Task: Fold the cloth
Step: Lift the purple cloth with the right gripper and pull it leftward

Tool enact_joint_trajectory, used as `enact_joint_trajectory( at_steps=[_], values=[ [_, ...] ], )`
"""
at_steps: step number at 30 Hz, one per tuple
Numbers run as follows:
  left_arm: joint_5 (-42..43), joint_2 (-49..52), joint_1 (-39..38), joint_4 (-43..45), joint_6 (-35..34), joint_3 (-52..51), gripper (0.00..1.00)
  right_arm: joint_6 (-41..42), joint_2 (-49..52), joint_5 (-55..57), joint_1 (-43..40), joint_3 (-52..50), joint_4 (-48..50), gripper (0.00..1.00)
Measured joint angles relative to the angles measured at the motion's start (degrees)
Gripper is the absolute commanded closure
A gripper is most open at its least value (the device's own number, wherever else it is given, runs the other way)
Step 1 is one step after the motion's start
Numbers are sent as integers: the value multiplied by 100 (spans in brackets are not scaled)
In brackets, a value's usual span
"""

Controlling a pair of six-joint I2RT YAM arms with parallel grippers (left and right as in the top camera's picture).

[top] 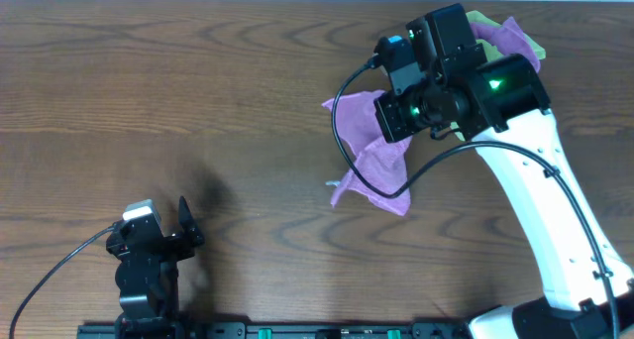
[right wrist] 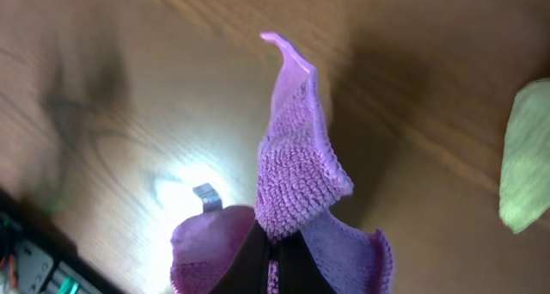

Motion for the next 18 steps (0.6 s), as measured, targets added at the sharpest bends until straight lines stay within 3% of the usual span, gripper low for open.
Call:
enact_joint_trajectory(
  at_steps=[7, 18],
  values=[
    [0, 0, 0, 2, 0, 0, 5, -55, 315, -205, 326, -127, 763, 99],
    [0, 0, 0, 0, -2, 0, 5, 138, 684, -575, 1543, -199, 1823, 99]
  ],
)
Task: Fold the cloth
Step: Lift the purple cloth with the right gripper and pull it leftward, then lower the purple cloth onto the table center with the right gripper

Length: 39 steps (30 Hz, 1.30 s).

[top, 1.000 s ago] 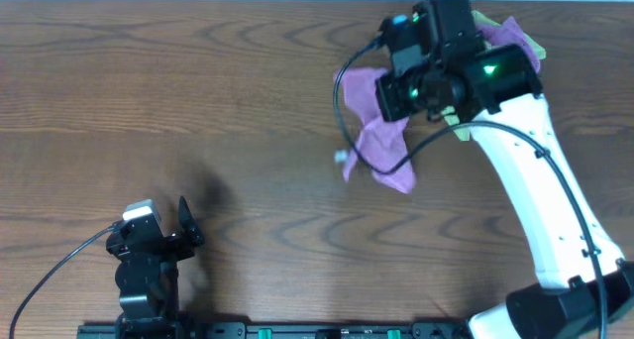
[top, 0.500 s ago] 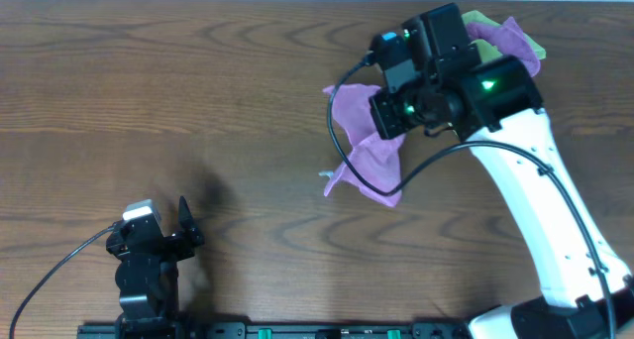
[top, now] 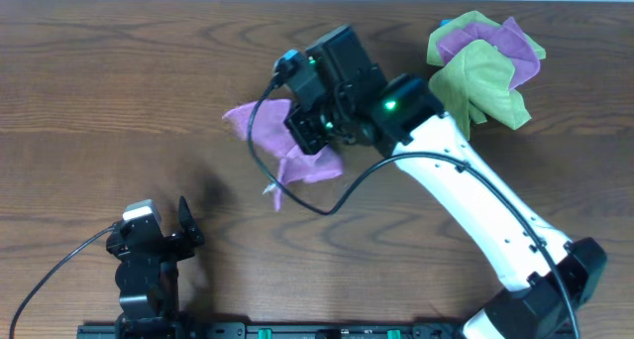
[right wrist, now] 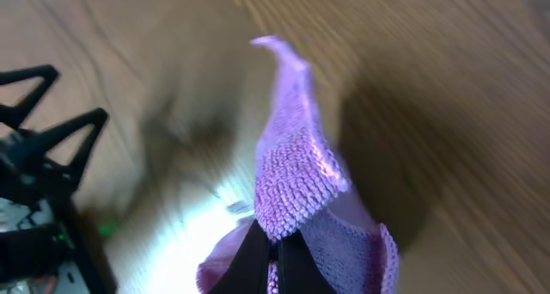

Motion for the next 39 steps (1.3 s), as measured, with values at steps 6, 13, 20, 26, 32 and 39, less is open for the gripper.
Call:
enact_joint_trajectory(
  at_steps=[6, 13, 20, 26, 32, 39],
  values=[
    [0, 0, 0, 0, 2, 0, 5, 164, 33, -85, 68, 0, 236, 99],
    [0, 0, 0, 0, 0, 0, 5, 146, 555, 136, -13, 0, 553, 99],
    [0, 0, 0, 0, 2, 0, 5, -157, 1539, 586, -662, 0, 1331, 99],
    [0, 0, 0, 0, 0, 2, 5, -433, 2120, 1641, -1580, -4, 2022, 16],
    [0, 0, 0, 2, 2, 0, 5, -507, 2096, 2035, -2146, 2, 2107, 1],
    [0, 0, 0, 0, 2, 0, 5, -476, 1696, 1152, -1910, 15, 1790, 1]
  ],
)
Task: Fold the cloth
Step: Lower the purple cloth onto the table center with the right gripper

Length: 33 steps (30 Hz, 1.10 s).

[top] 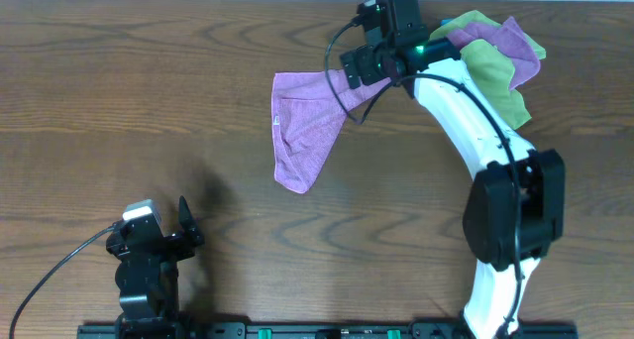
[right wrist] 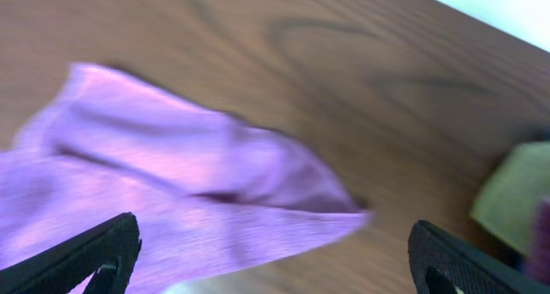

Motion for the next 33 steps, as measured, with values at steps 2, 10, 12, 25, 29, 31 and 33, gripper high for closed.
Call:
enact_joint_trajectory(
  at_steps=[2, 10, 12, 25, 29, 31, 33],
  values=[
    [0, 0, 0, 0, 0, 0, 5, 111, -87, -452, 122, 28, -131, 1],
    [0, 0, 0, 0, 0, 0, 5, 675, 109, -1314, 824, 42, -251, 1],
    [0, 0, 0, 0, 0, 0, 5, 726, 229, -1392, 1036, 42, -245, 1],
    [0, 0, 0, 0, -2, 0, 5, 807, 778, -1266, 1458, 42, 96, 9],
    [0, 0, 0, 0, 0, 0, 5, 807, 949, -1222, 1620, 42, 164, 10],
    [0, 0, 0, 0, 0, 0, 5, 824, 1021, -1121, 1685, 42, 199, 11],
    [0, 0, 0, 0, -2, 2, 5, 835, 1047, -968, 1738, 42, 240, 12]
  ],
)
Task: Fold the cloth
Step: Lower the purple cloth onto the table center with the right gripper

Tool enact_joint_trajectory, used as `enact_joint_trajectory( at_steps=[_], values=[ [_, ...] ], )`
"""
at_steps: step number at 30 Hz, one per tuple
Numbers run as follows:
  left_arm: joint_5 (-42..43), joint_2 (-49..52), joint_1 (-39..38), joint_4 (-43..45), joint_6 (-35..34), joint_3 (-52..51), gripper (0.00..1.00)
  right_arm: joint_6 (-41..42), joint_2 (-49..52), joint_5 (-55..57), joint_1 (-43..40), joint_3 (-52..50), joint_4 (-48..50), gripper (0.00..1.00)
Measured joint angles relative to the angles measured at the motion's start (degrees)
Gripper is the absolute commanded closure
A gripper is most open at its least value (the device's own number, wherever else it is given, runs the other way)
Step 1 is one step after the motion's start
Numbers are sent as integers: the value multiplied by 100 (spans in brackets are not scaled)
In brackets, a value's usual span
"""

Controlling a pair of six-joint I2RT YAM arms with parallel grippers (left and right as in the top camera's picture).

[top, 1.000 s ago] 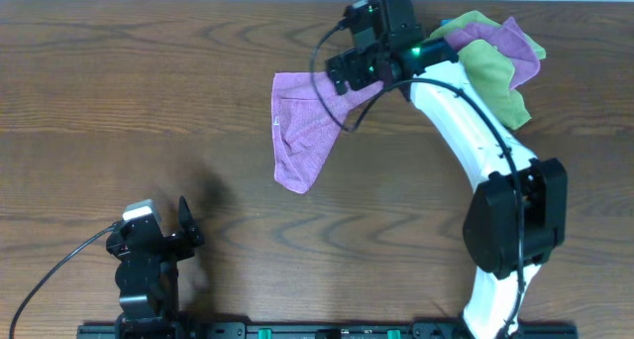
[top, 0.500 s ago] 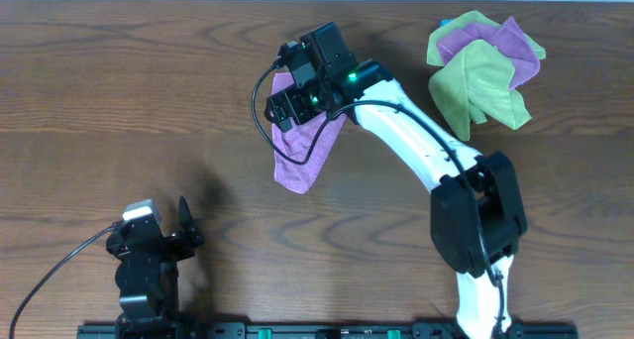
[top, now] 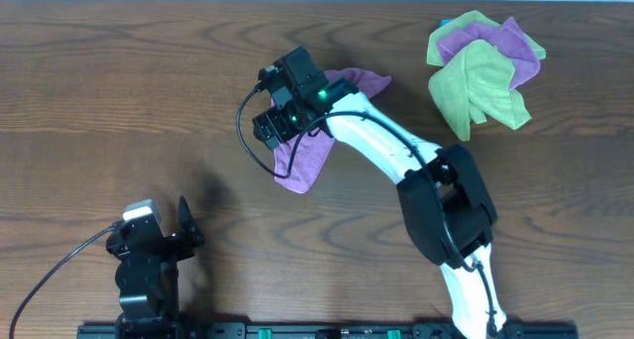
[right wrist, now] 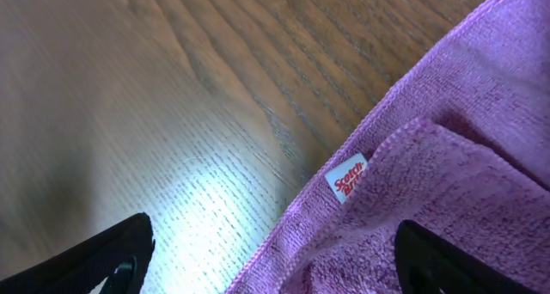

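The purple cloth (top: 305,167) lies spread on the wooden table (top: 119,81), one corner (top: 369,80) pointing right. My right gripper (top: 269,126) hangs low over the cloth's left edge, open, with nothing between its fingers. In the right wrist view the cloth (right wrist: 455,148) fills the right side, its hem runs diagonally and a small white label (right wrist: 346,178) shows. The right gripper (right wrist: 271,264) straddles that hem, one black fingertip (right wrist: 120,247) over bare wood. My left gripper (top: 186,228) rests open at the front left, far from the cloth.
A heap of green and purple cloths (top: 485,66) sits at the back right. My right arm (top: 396,156) stretches across the middle of the table and covers part of the cloth. A black rail (top: 297,331) runs along the front edge.
My right gripper was open at the cloth's far right corner, near the heap. Now it is over the cloth's left edge, still open. The cloth lies about where it was.
My right gripper first held the purple cloth bunched up beside the heap. Then it had it over the table's middle. Later the cloth lay spread out and the gripper stood open at its right corner. Now the gripper is at the left edge.
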Motion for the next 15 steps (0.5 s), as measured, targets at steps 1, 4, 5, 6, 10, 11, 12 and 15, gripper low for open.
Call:
enact_joint_trajectory(
  at_steps=[1, 4, 5, 6, 10, 11, 12, 15],
  values=[
    [0, 0, 0, 0, 2, -2, 5, 9, 0, 66, 13, -2, 61, 12],
    [0, 0, 0, 0, 2, 0, 5, 20, 7, 293, 15, -2, 140, 14],
    [0, 0, 0, 0, 2, -2, 5, 28, 20, 358, 13, 0, 144, 14],
    [0, 0, 0, 0, 2, -2, 5, 37, 50, 402, 9, 0, 157, 15],
    [0, 0, 0, 0, 2, -2, 5, 61, 267, 518, 11, -2, 219, 19],
    [0, 0, 0, 0, 0, 0, 5, 70, 348, 544, 11, 0, 245, 20],
    [0, 0, 0, 0, 0, -2, 5, 81, 413, 568, 11, 0, 264, 22],
    [0, 0, 0, 0, 2, -2, 5, 125, 535, 678, 11, 0, 328, 29]
  ],
)
